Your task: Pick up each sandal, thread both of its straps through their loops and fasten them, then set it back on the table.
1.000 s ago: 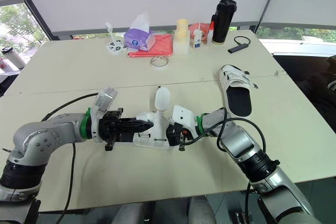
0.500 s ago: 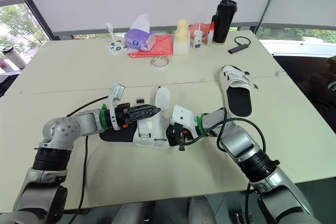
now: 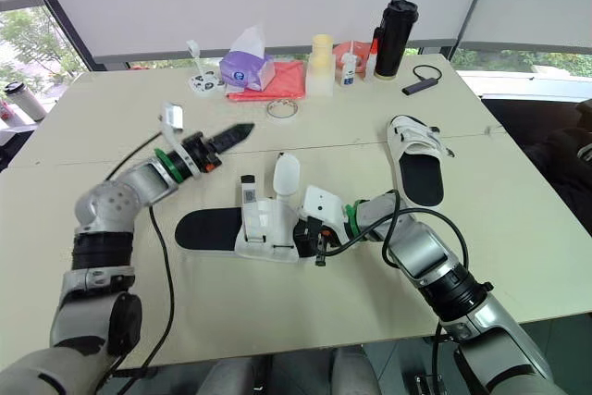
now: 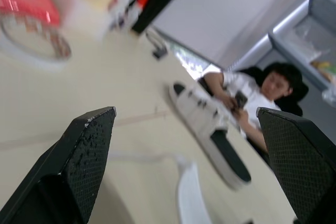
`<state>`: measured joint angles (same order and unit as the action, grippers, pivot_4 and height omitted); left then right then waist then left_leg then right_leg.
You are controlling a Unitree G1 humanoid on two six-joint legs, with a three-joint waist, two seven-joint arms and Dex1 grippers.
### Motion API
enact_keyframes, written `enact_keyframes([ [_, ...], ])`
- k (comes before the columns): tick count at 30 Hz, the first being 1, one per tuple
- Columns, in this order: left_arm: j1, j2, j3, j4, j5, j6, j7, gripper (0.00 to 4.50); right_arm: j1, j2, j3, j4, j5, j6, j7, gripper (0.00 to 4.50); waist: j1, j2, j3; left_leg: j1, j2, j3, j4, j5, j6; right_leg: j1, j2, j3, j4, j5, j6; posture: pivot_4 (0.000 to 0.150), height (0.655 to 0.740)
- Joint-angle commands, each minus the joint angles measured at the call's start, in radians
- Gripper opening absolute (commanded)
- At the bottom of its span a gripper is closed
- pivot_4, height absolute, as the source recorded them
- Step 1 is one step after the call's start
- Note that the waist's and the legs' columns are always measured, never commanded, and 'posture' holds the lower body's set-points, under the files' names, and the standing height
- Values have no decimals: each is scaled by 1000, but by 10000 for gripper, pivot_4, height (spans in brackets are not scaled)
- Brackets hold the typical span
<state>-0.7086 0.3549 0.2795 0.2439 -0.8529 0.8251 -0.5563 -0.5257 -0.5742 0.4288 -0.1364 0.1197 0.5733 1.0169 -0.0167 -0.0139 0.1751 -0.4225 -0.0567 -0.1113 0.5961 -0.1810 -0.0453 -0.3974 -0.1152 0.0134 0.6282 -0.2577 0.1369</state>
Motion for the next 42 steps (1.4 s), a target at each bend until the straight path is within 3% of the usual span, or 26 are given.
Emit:
enact_keyframes([
  [1,27,33,0,-32,0,43,-22,44655,10,-11,22,34,-43,21,-17,0,-1,0,0,0,0,0,0,0,0,0,0,0,0,0,0,1500,7400],
  [10,199,128,-76,-117,0,248,-63,44655,10,-10,24,37,-44,18,-16,0,1,-1,0,0,0,0,0,0,0,0,0,0,0,-2,-3,1500,7400],
  [20,162,33,-41,-66,-9,286,-33,44655,7,-11,26,42,-51,13,-14,0,2,-1,0,0,0,-1,0,0,-1,0,0,0,0,-2,-3,1500,7400],
  [23,139,-16,-51,-34,12,268,-19,35835,11,-12,28,39,-55,12,-18,0,4,-2,-1,1,0,-1,0,0,-1,1,0,-1,0,-2,-3,1500,7400],
  [30,110,-25,-35,-18,9,276,-27,464,18,-15,24,35,-59,12,-20,0,2,-2,-1,0,0,-1,0,0,-1,1,0,-1,0,-2,-3,1500,7400],
  [36,101,10,-41,-82,-25,266,-136,464,18,-13,25,35,-62,11,-20,0,1,-2,-1,1,0,0,0,0,-1,1,0,-1,0,-2,-3,1500,7400],
  [42,105,44,-10,-185,-156,333,-242,464,16,-13,26,37,-64,8,-22,0,0,-2,-1,0,0,0,0,0,-1,0,0,-1,0,-2,-3,1500,7400],
])
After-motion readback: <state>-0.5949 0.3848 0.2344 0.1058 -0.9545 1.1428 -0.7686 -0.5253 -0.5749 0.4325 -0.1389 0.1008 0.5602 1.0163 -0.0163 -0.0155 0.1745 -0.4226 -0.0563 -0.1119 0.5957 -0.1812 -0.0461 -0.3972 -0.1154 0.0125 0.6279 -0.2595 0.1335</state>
